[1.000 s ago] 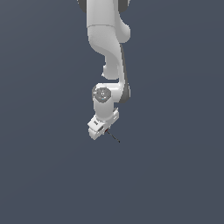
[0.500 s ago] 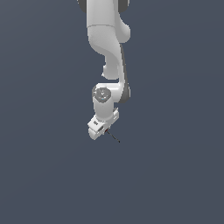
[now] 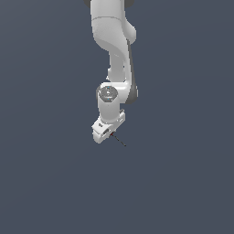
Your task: Pick up the object and move it to a goal position.
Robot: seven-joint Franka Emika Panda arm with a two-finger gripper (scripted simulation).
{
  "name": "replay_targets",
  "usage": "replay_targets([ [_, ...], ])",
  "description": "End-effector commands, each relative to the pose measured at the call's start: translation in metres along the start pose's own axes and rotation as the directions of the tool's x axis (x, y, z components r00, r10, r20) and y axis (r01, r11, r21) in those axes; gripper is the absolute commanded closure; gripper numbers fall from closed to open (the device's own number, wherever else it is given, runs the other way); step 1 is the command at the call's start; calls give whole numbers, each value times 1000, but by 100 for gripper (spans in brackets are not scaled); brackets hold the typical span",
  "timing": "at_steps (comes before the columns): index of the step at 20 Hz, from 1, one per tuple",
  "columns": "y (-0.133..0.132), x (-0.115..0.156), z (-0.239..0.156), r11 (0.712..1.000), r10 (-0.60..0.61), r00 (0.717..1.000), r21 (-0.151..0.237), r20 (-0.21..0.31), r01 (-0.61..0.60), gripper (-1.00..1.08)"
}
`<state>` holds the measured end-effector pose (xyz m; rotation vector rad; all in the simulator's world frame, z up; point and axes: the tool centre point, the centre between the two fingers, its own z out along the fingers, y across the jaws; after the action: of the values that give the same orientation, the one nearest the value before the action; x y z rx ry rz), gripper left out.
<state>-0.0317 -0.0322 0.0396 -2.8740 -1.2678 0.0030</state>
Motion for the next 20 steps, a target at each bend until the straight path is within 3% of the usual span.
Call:
replay_targets([
  [1, -2, 2, -15, 1000, 0, 1000, -2, -1, 0, 108],
  [20, -23, 29, -191, 1000, -2, 1000, -1, -2, 2, 108],
])
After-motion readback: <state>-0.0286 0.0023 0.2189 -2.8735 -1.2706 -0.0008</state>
